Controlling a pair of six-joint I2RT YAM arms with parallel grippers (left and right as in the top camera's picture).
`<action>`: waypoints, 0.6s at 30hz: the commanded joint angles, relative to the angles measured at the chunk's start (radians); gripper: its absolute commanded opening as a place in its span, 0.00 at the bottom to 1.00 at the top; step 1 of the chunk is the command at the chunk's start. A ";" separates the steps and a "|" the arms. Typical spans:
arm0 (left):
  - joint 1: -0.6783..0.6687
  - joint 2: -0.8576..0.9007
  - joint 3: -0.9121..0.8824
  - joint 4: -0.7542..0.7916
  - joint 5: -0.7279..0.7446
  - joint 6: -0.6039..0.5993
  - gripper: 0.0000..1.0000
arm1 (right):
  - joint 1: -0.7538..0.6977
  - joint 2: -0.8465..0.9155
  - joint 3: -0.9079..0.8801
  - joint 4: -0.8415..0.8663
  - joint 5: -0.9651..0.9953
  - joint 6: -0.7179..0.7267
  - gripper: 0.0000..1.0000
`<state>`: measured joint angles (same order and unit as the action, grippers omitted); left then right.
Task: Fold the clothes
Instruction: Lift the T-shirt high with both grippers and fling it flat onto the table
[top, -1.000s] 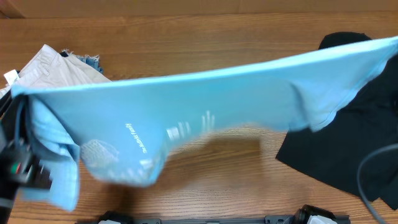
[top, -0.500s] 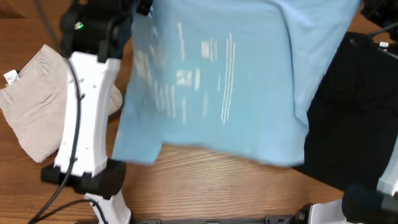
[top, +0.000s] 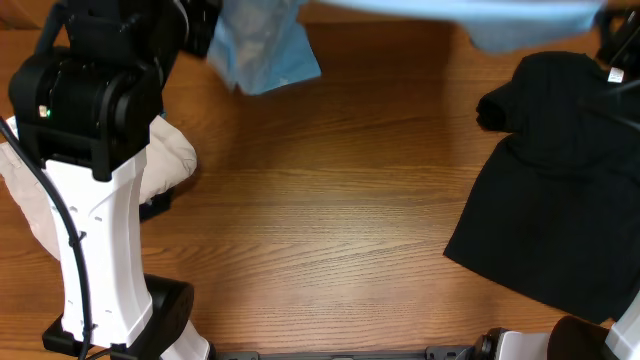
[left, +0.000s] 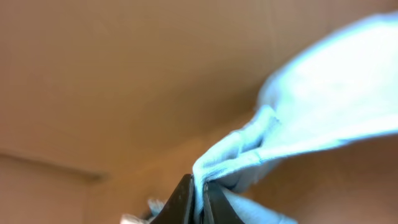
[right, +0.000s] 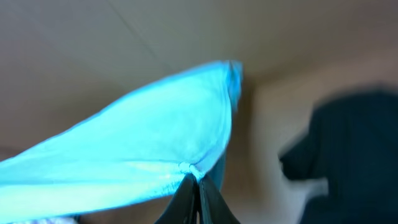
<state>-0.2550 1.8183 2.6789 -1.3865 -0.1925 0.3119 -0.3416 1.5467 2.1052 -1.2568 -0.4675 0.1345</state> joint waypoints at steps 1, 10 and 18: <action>-0.002 0.039 -0.002 -0.169 0.137 -0.019 0.09 | -0.006 0.004 0.008 -0.156 0.066 -0.112 0.04; -0.001 0.043 -0.012 -0.303 0.211 0.007 0.41 | -0.006 0.004 0.008 -0.437 0.173 -0.184 0.34; 0.017 0.043 -0.012 -0.190 0.193 -0.057 0.94 | -0.006 0.031 -0.021 -0.319 0.175 -0.084 0.76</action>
<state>-0.2546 1.8629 2.6690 -1.6299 0.0067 0.3092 -0.3462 1.5543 2.0998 -1.6123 -0.3031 -0.0048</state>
